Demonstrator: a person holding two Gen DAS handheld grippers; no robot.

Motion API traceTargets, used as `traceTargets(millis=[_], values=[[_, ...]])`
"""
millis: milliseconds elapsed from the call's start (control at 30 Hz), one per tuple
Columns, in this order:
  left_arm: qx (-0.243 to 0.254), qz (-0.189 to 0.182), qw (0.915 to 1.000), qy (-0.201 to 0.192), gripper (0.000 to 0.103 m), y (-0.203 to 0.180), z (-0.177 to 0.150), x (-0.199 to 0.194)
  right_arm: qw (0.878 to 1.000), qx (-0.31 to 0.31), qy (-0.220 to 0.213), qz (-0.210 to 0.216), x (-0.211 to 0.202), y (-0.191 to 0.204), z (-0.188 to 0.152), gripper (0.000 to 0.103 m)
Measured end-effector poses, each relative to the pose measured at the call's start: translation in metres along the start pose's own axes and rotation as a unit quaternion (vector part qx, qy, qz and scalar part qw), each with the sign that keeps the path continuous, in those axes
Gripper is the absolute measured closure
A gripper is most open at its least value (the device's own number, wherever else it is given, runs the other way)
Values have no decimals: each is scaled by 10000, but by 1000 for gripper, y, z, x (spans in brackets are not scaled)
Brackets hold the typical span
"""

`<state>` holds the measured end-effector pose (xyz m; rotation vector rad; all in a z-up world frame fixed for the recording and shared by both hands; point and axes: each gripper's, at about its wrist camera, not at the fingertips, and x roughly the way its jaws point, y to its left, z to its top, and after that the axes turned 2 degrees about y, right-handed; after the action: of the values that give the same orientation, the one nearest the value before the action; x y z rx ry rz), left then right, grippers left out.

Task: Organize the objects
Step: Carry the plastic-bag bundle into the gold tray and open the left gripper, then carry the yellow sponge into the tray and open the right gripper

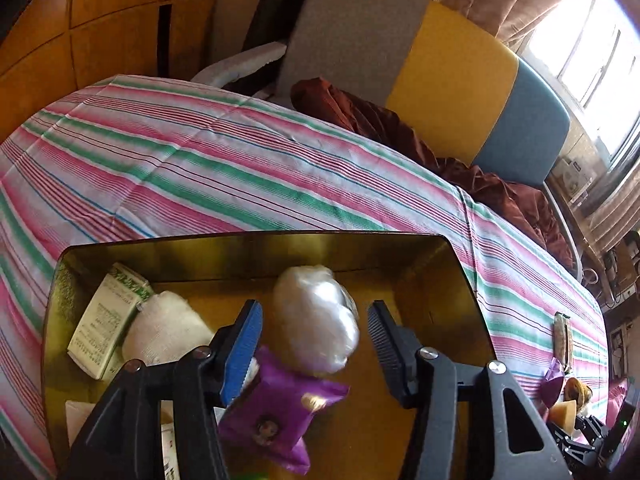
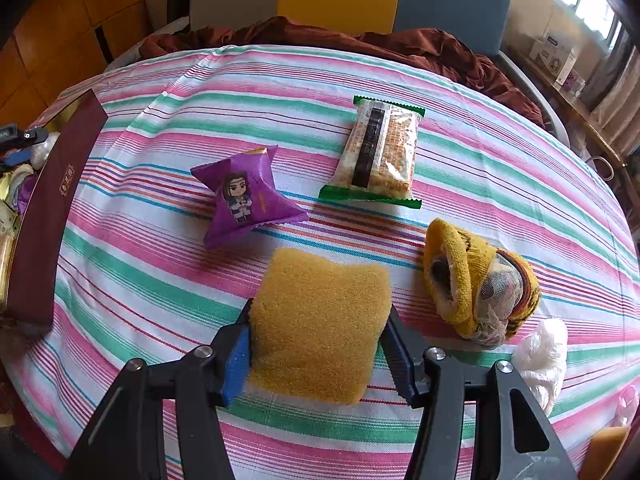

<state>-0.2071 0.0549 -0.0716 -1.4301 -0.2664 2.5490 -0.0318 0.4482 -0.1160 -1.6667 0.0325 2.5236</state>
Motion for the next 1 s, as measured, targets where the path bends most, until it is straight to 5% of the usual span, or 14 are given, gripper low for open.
traceTargets(millis=[567, 1000], values=[[983, 223, 9922, -729, 47, -36, -77, -78, 9998, -112, -57, -131, 1, 2, -1, 43], [1207, 264, 9882, -908, 47, -45, -106, -105, 9993, -224, -110, -278, 0, 6, -1, 43]])
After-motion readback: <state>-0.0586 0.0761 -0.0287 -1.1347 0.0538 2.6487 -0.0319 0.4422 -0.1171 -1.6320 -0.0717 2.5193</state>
